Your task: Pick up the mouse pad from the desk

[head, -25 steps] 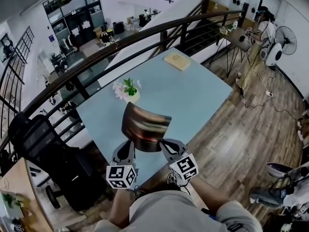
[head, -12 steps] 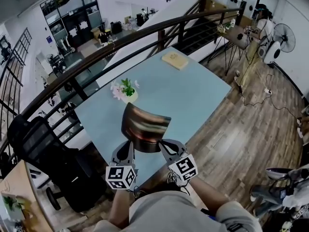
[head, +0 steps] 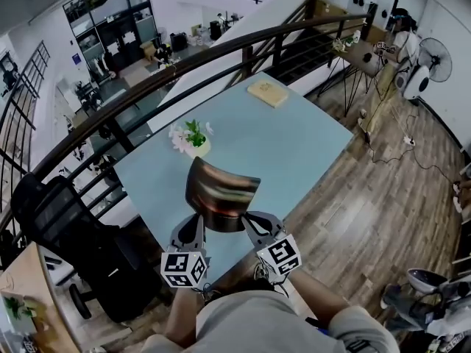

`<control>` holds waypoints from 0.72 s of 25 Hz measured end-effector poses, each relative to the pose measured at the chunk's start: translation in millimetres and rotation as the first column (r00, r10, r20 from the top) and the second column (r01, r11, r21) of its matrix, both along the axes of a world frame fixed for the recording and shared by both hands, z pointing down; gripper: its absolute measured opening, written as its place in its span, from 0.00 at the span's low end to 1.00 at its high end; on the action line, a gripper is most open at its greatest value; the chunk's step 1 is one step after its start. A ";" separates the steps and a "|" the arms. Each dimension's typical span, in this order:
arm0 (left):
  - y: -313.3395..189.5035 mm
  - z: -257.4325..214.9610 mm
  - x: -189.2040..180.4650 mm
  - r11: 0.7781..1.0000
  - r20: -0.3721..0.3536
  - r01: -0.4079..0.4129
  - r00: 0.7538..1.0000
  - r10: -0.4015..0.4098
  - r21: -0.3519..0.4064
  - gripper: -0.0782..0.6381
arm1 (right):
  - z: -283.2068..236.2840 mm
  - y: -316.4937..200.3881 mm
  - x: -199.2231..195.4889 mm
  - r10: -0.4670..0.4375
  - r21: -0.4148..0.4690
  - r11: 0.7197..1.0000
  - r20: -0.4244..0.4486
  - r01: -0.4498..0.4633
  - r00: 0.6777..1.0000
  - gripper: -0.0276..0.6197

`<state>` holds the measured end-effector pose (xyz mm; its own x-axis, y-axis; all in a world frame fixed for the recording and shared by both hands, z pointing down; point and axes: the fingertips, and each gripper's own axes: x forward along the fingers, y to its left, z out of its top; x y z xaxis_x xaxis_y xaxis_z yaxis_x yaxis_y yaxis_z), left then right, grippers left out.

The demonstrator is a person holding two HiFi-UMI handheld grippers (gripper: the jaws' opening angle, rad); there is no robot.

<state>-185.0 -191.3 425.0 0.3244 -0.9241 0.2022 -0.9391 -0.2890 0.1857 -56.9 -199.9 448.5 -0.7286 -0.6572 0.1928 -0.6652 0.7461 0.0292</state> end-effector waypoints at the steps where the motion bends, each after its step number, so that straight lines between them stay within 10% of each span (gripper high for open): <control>1: -0.1 0.2 0.4 1.000 0.000 0.000 1.000 0.000 -0.001 0.14 | 0.0 0.1 0.1 0.000 0.000 1.000 -0.001 0.000 1.000 0.07; 18: 1.6 -0.7 9.9 1.000 -0.002 -0.021 1.000 0.021 -0.001 0.14 | -7.8 6.2 3.2 0.001 0.022 1.000 0.000 -0.001 1.000 0.07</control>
